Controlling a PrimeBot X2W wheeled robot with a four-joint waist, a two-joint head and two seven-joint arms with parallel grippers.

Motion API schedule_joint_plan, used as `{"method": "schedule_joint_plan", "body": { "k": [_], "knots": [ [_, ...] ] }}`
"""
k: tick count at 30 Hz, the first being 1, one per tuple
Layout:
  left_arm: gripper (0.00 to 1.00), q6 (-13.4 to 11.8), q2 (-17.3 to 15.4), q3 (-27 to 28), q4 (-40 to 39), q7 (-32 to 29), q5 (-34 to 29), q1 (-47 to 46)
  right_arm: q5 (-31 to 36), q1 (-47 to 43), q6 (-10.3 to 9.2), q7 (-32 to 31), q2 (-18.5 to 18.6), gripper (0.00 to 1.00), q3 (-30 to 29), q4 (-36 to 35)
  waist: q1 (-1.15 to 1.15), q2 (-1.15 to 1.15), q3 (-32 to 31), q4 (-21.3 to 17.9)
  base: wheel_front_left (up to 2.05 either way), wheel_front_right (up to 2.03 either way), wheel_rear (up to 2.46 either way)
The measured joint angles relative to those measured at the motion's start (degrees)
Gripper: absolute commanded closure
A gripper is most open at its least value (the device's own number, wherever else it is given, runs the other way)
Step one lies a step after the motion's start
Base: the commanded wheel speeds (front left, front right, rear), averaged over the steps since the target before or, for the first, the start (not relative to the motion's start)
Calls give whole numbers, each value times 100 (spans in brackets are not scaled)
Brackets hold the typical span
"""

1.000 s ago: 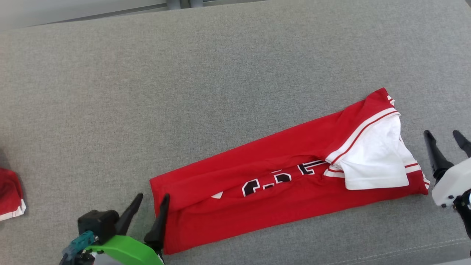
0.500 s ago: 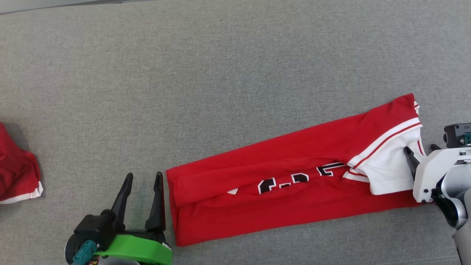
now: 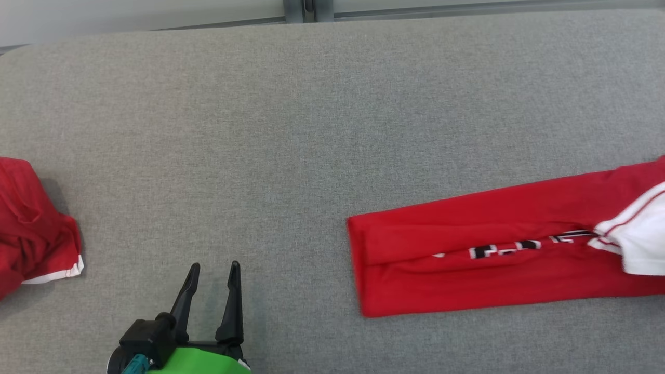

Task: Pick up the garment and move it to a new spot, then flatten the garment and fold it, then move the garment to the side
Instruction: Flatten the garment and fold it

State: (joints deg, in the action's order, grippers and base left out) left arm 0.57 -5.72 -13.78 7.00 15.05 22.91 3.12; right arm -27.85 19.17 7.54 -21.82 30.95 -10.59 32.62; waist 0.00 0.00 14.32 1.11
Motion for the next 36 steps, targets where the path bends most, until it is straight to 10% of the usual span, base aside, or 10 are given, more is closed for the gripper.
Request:
{"method": "schedule_joint_plan", "body": {
  "k": [5,9,18,23,36],
  "knots": [
    [0,153,125,275,87,0,-201,151,135,-36,-2,-108,730,100,-742,-13,0,0,-234,78,0,0,0],
    [0,232,192,439,182,1,-243,310,145,-361,-3,-243,738,100,-263,-871,0,0,-456,105,0,0,0],
    [0,278,272,445,474,0,-250,545,-186,-1308,-1,-530,-550,100,1745,-2975,0,0,-959,-23,0,0,0],
    [0,294,278,346,575,0,-254,538,-4,-1377,-2,-185,-1422,100,2213,-2681,0,0,-1042,-128,0,0,0],
    [0,136,286,100,736,0,-145,618,298,-1121,-4,620,-2194,100,2490,-1764,0,0,-1234,-168,0,0,0]
  ]
}}
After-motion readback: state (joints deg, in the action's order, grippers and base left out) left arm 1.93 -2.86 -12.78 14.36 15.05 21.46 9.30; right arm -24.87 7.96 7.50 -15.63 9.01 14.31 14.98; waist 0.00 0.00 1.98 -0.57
